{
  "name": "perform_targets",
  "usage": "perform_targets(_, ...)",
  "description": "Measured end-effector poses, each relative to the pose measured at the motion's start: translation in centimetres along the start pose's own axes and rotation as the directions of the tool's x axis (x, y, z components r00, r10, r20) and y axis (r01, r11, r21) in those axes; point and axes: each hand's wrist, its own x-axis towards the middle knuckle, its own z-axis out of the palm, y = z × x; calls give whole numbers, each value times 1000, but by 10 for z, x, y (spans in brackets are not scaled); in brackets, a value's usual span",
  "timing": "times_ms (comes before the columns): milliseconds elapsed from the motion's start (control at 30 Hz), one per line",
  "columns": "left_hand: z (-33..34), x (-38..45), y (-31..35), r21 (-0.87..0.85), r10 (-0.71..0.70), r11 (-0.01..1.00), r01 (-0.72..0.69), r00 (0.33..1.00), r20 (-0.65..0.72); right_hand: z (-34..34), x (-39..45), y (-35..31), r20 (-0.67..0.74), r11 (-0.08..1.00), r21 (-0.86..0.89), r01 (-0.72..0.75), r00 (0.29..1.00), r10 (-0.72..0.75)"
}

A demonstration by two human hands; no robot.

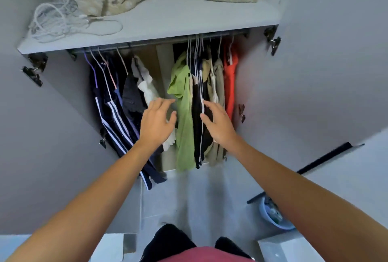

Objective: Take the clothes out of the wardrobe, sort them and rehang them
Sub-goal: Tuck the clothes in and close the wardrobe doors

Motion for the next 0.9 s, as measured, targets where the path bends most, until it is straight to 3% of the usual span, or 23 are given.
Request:
perform_targets(233,10,-39,115,-43,77,996,-78,997,-12,-80,-103,16,-91,1000,8,-3,996,4)
perform_targets(433,-19,-38,212,-54,376,923,-381,922,-88,-132,-184,-2,-232,1000,6,14,973,-12)
perform_targets(633,-47,-35,323,-4,667,730,-683,714,-211,-164,-239,-16,-560,999,-18,32,828,-37)
perform_targets(767,-55,-43,378,82,802,569,-819,530,-275,-181,-251,-8,-715,993,-86,-75,699,-9)
perform_targets(900,-54,-43,409,264,895,432,-862,374,-243,-193,-244,4,-712,994,33,-107,695,98)
